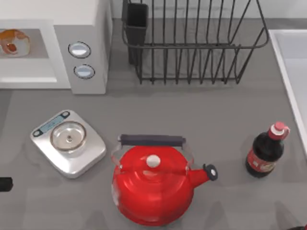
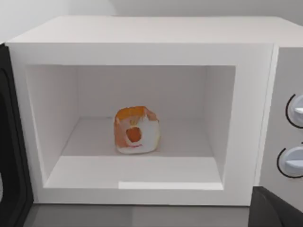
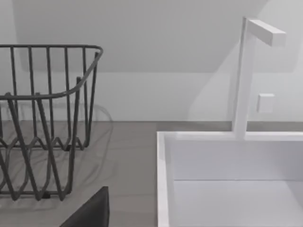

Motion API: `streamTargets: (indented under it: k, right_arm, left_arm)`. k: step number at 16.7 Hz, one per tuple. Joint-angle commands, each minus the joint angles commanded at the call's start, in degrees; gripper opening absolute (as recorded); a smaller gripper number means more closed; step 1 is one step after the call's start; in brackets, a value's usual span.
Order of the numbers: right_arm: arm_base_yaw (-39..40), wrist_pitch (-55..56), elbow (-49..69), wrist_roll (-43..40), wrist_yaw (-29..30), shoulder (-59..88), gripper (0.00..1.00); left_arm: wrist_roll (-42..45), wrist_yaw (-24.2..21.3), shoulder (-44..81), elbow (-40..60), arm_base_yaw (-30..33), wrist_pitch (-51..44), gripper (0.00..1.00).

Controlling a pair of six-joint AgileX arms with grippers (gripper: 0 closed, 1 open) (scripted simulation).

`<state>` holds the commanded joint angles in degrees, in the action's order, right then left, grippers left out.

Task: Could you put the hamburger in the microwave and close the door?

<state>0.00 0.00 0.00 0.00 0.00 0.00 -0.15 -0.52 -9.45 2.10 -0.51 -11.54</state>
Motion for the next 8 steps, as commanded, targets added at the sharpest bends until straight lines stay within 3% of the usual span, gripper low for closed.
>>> streamTargets:
  k: [8]
  right_arm:
    - [0.0,0.0,0.0,0.0,0.0,0.0,1.0]
  left_arm:
    - [0.04,1.01,4.56,3.03,1.25,2.09,0.0]
